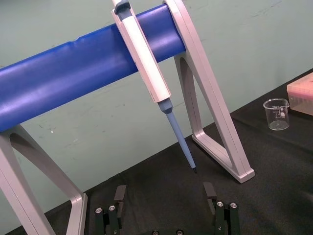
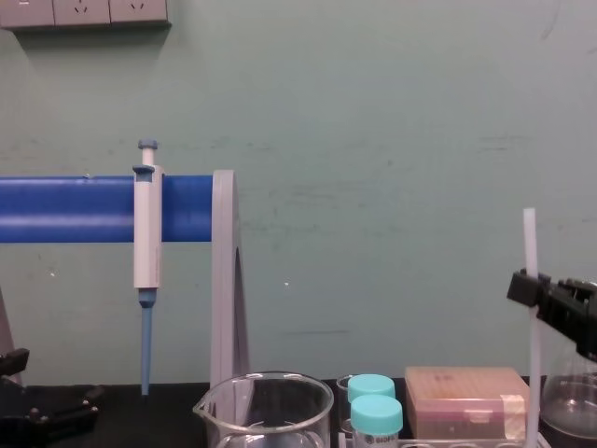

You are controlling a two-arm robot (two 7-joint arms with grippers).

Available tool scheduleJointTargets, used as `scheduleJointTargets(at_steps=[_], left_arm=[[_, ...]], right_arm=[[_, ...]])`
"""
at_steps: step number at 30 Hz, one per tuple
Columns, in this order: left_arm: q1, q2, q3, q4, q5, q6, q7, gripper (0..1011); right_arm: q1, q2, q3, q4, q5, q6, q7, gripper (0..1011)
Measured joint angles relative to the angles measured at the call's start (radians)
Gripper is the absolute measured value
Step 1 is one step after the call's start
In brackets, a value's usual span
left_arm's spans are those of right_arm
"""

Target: Pick up the stirring rod with one hand, then place it down.

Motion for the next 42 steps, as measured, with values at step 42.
scheduleJointTargets(at_steps=[42], left_arm=[[0.000,0.000,0.000,0.000,0.000,0.000,0.000,1000]], right_arm=[[0.122,0.014,0.077,-0.065,0.047,0.065,0.051,72]])
